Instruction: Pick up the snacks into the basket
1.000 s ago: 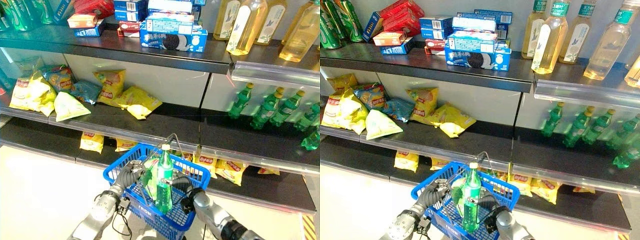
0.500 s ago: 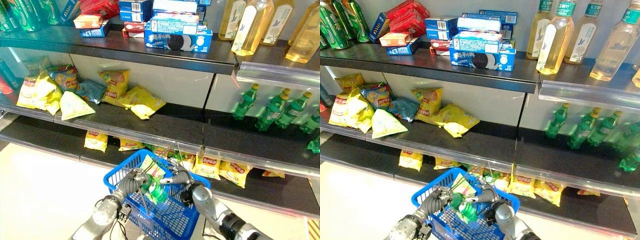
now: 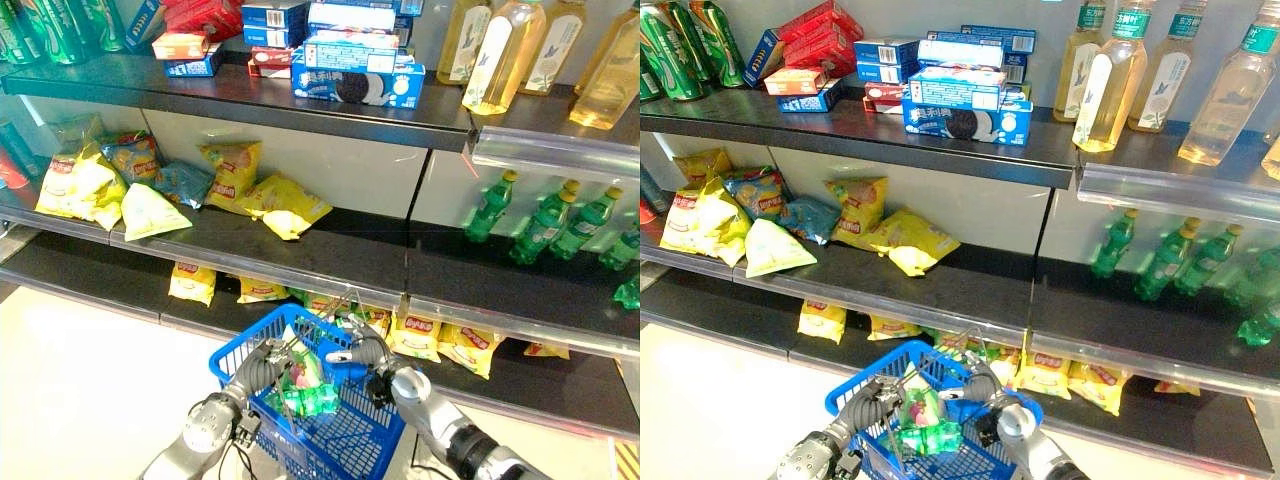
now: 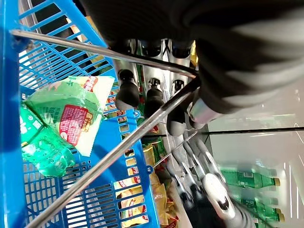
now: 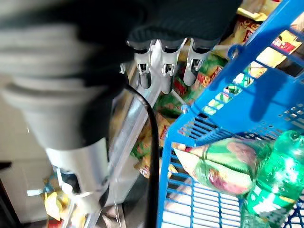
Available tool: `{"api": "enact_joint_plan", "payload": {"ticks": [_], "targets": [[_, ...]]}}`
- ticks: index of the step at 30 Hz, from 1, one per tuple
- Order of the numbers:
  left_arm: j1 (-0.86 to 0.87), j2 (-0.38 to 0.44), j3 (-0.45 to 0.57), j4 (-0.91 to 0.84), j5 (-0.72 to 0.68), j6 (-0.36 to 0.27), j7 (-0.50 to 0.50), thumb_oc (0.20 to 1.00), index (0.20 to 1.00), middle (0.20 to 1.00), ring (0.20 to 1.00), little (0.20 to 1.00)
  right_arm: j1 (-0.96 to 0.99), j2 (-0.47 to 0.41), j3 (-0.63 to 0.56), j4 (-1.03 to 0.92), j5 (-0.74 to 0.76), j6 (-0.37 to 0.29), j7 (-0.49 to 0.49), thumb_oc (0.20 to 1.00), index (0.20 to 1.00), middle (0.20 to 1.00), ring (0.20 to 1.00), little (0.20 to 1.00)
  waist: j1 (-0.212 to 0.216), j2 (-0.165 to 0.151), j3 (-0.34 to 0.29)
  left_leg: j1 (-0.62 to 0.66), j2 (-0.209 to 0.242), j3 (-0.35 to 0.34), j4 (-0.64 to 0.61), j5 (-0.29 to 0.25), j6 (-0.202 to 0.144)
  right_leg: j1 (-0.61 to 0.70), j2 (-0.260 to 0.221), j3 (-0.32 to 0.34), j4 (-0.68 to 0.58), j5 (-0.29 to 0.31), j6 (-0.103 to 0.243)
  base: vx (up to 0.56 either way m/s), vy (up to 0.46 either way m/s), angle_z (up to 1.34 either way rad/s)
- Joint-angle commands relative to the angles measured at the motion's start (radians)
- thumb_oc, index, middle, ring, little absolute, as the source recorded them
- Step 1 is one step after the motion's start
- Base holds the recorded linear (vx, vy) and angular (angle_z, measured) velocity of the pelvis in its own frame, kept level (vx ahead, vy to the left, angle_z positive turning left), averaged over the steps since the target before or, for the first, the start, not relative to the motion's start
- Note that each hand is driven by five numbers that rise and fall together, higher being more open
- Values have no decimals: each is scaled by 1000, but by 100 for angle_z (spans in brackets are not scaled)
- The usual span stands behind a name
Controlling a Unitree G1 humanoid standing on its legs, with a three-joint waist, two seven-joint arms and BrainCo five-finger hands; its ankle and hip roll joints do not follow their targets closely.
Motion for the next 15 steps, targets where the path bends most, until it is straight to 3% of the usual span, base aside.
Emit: {"api": "enact_joint_plan", "payload": {"ticks": [1,9,14,15], "targets": [[-53,-7,131,-194,-5,-182,13,200,200,200,200,200,66,-34,-45,-65,-26,-63,22,1000,1000,1000,1000,1000,-18,-50,-75,47,-5,7,-13,-70,27,58,-158,45,-27,23,231,0,0,0],[5,2,180,-42,60,-193,-6,200,200,200,200,200,293,-147,-175,-65,-89,-81,59,1000,1000,1000,1000,1000,-35,-56,-81,41,-11,-12,-10,-71,31,78,-170,21,-34,29,244,10,34,11],[44,1,195,170,135,-197,-17,200,200,200,200,200,401,-142,-276,128,-99,-82,58,1000,1000,1000,1000,1000,-43,-57,-96,30,-37,-23,22,-87,40,103,-187,14,-45,38,253,14,113,6],[60,-11,204,257,166,-194,-18,200,200,200,200,200,415,-125,-302,245,-116,-73,49,1000,1000,1000,1000,1000,-45,-57,-96,28,-50,-22,39,-97,51,103,-194,23,-38,43,257,-7,106,4]]}}
